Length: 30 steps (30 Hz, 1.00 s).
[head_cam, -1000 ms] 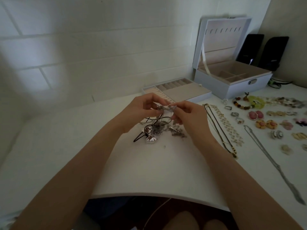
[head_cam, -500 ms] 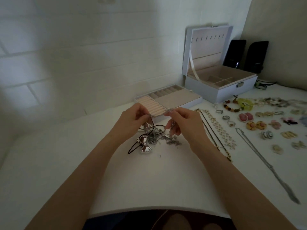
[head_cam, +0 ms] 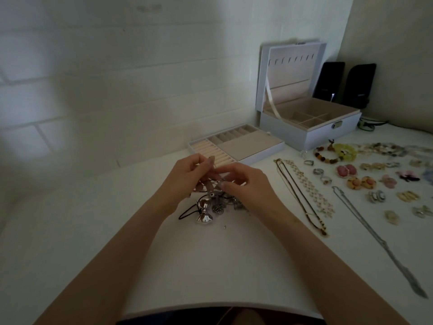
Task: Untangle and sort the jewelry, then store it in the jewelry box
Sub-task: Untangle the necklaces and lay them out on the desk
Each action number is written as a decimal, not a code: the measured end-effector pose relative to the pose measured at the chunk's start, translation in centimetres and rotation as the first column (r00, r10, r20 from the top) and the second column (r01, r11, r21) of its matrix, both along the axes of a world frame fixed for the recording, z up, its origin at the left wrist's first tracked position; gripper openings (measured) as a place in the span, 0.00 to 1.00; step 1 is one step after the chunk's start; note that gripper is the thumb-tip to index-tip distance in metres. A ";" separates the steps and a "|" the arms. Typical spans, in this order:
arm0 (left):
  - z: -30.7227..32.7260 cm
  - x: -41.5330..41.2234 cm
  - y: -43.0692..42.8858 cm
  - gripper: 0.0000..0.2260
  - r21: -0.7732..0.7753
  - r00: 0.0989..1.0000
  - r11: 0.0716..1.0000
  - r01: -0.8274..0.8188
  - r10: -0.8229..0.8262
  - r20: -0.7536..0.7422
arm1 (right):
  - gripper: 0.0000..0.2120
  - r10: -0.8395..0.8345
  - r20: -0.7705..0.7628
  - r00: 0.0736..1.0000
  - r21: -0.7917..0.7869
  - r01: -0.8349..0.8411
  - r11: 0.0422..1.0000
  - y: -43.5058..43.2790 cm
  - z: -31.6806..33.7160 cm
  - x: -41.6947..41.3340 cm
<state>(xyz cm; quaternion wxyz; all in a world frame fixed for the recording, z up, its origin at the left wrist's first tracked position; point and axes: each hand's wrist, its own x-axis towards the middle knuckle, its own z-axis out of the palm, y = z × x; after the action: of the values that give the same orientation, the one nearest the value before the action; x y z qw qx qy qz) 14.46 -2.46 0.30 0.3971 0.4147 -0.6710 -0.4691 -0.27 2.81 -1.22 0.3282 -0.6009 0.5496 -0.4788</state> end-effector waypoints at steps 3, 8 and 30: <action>0.0 0.0 0.0 0.14 0.021 0.999 0.999 0.031 -0.030 -0.035 | 0.13 -0.016 0.007 1.000 0.004 0.016 1.000 -0.2 -0.2 0.0; 0.0 -0.3 0.1 0.12 0.042 1.000 0.999 0.006 -0.006 0.003 | 0.08 -0.098 0.046 0.994 -0.034 0.100 0.994 -0.3 -0.2 -0.3; 0.0 0.0 -0.3 0.13 0.038 1.000 0.999 0.016 -0.015 -0.021 | 0.08 -0.019 0.444 0.896 0.004 0.019 1.000 0.0 1.1 -1.6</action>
<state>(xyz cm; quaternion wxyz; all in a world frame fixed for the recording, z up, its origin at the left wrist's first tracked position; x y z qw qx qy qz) 14.43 -2.72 0.31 0.3925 0.4121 -0.6609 -0.4892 -1.87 2.77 -0.09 0.4399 -0.4706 0.4663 -0.6063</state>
